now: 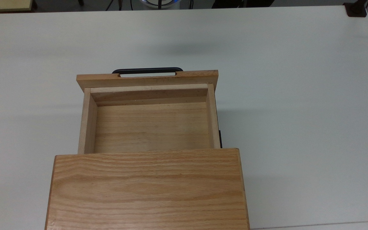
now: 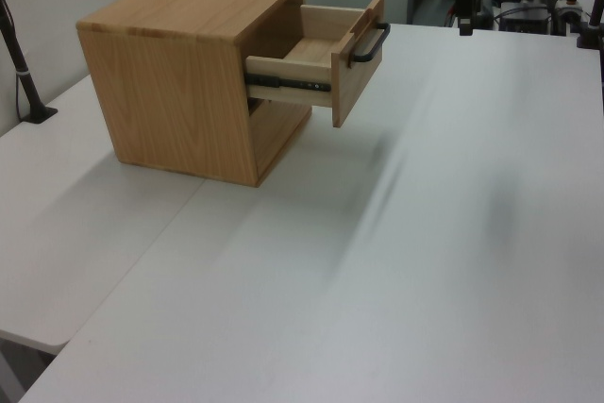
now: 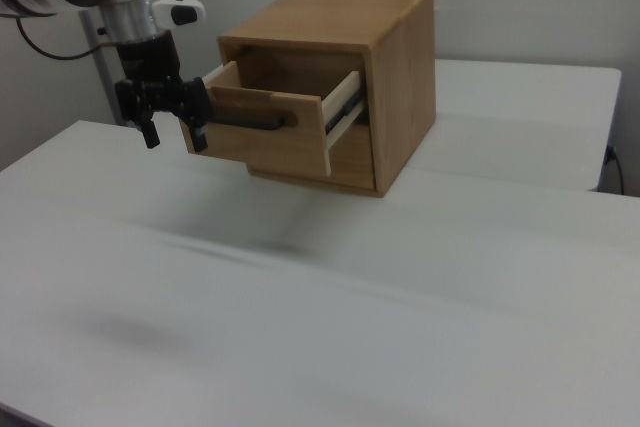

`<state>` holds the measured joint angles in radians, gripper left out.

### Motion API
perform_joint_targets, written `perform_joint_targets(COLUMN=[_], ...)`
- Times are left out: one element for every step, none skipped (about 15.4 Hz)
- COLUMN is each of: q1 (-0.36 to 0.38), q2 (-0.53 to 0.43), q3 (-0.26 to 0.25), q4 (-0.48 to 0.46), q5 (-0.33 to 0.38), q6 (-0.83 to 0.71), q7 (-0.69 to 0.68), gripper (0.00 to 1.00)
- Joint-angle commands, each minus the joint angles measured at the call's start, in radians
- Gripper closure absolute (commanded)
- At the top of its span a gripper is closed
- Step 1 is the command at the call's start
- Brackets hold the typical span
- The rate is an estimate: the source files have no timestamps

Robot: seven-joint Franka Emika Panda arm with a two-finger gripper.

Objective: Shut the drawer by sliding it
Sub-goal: 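Move the gripper toward the open drawer's black handle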

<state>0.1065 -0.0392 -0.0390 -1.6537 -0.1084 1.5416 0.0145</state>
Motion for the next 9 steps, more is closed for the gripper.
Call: perform_joint_targets(q1=[-0.010,-0.010,-0.010,-0.010,-0.008,-0.008,-0.008,-0.008,-0.010], q2=[0.012,0.013,0.013,0.013,0.013,0.013,0.013,0.013,0.013], q3=[-0.002,-0.004,-0.004,-0.002,-0.002,-0.002,-0.002,-0.002,-0.002], q4=[0.018,0.018,0.018,0.017,0.017,0.017,0.017,0.017,0.017], q5=[-0.008,-0.008,-0.008,-0.008,-0.008,-0.008,-0.008,-0.008,-0.007], q6=[0.011,0.017,0.017,0.017,0.014,0.015,0.017,0.018,0.020], q7=[0.007,0.007,0.005,0.007,0.007,0.007,0.007,0.007,0.007], gripper=[0.00,0.00,0.00,0.00,0.00,0.00,0.00,0.00,0.00])
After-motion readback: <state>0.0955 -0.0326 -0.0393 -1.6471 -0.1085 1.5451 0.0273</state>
